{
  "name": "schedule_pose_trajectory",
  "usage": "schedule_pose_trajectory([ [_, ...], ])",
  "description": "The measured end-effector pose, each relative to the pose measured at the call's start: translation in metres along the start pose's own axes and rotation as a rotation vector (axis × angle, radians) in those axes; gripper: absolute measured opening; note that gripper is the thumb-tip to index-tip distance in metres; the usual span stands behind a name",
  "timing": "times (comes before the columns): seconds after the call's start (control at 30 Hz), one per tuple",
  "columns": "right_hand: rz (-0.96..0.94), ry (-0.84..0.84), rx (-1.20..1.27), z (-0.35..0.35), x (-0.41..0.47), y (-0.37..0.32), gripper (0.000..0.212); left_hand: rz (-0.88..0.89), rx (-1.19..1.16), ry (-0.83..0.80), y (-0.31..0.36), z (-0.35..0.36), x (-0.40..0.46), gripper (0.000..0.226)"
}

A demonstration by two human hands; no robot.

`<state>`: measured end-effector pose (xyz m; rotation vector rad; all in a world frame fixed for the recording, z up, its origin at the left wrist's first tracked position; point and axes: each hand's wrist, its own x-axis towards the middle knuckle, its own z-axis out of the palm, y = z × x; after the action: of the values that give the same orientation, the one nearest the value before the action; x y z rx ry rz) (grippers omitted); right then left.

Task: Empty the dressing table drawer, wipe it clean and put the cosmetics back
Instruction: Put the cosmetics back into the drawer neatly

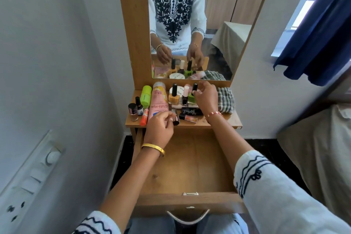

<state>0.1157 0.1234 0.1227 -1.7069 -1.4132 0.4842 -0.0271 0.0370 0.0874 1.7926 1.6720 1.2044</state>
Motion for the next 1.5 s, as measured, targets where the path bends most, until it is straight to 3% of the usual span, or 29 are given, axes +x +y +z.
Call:
schedule_pose_trajectory([
  [0.23, -0.007, -0.012, -0.015, 0.003, 0.003, 0.006, 0.022, -0.04, -0.033, 0.016, 0.0, -0.003, 0.0, 0.02],
  [0.5, -0.105, 0.138, 0.117, -0.023, -0.036, -0.001, 0.016, -0.112, -0.127, 0.021, 0.001, -0.005, -0.016, 0.018],
  [0.73, -0.049, -0.257, 0.213, -0.015, -0.083, -0.013, 0.013, -0.192, -0.282, -0.102, 0.002, -0.01, -0.033, 0.044],
  [1.0, 0.01, -0.522, 0.219, -0.003, -0.103, -0.02, 0.014, -0.242, -0.337, -0.091, -0.012, -0.02, -0.052, 0.048],
  [1.17, 0.09, -0.228, 0.114, 0.009, -0.084, -0.004, 0.013, -0.361, -0.284, 0.072, -0.024, -0.027, -0.056, 0.032],
  [1.33, 0.034, -0.206, -0.132, 0.024, -0.078, 0.0, 0.014, -0.422, -0.279, 0.166, -0.037, -0.037, -0.056, 0.026],
  [1.5, -0.01, -0.208, -0.224, 0.029, -0.08, -0.007, 0.018, -0.409, -0.238, 0.103, -0.05, -0.034, -0.056, 0.021],
])
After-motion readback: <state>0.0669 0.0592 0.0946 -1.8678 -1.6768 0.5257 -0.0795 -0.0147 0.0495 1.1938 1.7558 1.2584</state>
